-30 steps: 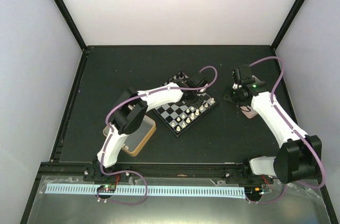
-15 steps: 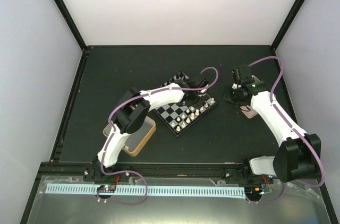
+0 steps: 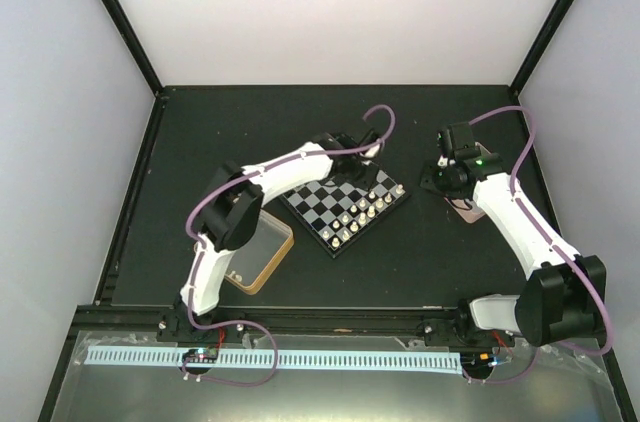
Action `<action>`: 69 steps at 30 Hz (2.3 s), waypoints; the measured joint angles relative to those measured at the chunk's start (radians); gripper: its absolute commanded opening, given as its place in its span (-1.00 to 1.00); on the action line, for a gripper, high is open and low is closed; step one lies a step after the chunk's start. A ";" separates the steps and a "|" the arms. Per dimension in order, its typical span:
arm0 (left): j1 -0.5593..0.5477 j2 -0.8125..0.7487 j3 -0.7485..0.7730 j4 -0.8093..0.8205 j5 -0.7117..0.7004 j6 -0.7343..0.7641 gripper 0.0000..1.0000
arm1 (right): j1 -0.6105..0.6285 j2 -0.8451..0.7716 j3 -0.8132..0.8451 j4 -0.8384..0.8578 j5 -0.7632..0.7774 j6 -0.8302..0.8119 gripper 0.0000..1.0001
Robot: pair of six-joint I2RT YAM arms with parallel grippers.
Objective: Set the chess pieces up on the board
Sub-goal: Place the chess piece on the chessboard, then adjust the storage box at the center of the board.
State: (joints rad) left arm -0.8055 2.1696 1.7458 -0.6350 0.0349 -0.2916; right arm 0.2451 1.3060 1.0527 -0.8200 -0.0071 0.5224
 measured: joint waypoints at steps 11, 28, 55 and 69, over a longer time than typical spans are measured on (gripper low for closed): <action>0.097 -0.474 -0.243 -0.058 -0.090 0.044 0.32 | 0.000 0.000 -0.002 0.040 -0.042 0.012 -0.12; 0.464 -0.741 -0.707 -0.313 -0.228 -0.129 0.10 | 0.001 0.042 -0.020 0.075 -0.101 0.044 -0.12; 0.719 -0.568 -0.706 -0.299 -0.170 -0.063 -0.89 | 0.002 0.216 0.086 0.013 -0.053 0.019 -0.14; 0.806 -0.581 -0.721 -0.297 -0.177 -0.110 -0.38 | 0.002 0.312 0.179 0.002 -0.044 -0.001 -0.15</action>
State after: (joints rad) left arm 0.0010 1.5887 1.0252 -0.9321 -0.1425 -0.4019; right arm 0.2474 1.6180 1.2316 -0.8181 -0.0513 0.5217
